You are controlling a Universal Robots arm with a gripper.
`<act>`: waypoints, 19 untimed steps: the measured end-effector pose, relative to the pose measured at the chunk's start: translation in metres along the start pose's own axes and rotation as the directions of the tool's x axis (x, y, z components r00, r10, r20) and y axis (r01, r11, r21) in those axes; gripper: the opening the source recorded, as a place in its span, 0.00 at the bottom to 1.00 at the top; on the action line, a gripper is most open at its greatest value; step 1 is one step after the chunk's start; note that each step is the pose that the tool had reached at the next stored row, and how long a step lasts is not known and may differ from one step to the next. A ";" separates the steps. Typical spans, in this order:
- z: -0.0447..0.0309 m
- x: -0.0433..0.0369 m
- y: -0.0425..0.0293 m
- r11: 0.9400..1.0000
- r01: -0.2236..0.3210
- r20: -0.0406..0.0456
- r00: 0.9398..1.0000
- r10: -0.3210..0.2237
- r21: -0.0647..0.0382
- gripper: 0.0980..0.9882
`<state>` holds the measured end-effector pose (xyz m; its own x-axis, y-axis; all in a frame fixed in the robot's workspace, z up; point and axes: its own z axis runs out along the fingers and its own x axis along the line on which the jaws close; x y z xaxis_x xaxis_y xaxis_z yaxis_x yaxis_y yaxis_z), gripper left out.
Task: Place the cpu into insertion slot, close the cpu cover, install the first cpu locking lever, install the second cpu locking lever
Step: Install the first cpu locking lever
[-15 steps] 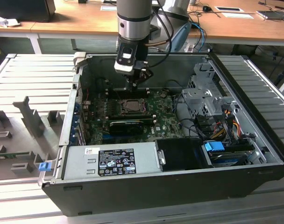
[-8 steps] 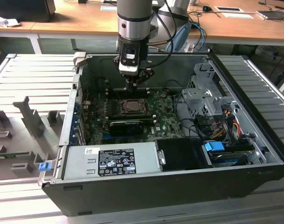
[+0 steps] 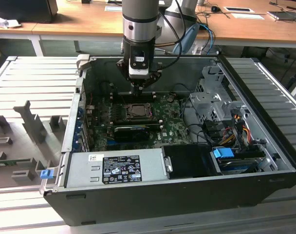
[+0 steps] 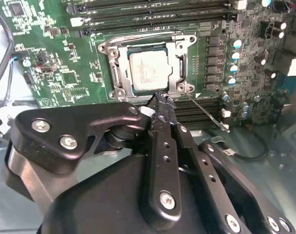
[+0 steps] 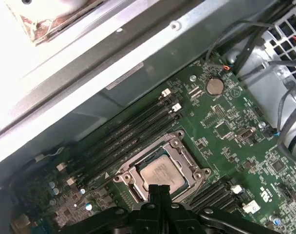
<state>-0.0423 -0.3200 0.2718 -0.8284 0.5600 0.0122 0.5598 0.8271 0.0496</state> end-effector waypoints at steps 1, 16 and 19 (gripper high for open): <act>0.0000 0.0000 0.0000 1.000 0.019 -0.001 1.000 -0.019 0.000 0.01; 0.0000 0.0000 0.0000 0.967 0.256 -0.013 0.967 -0.256 0.002 0.01; 0.0001 0.0000 0.0000 0.947 0.322 -0.016 0.947 -0.322 0.002 0.01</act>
<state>-0.0423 -0.3200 0.2717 -0.9646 0.2633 0.0119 0.2636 0.9634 0.0489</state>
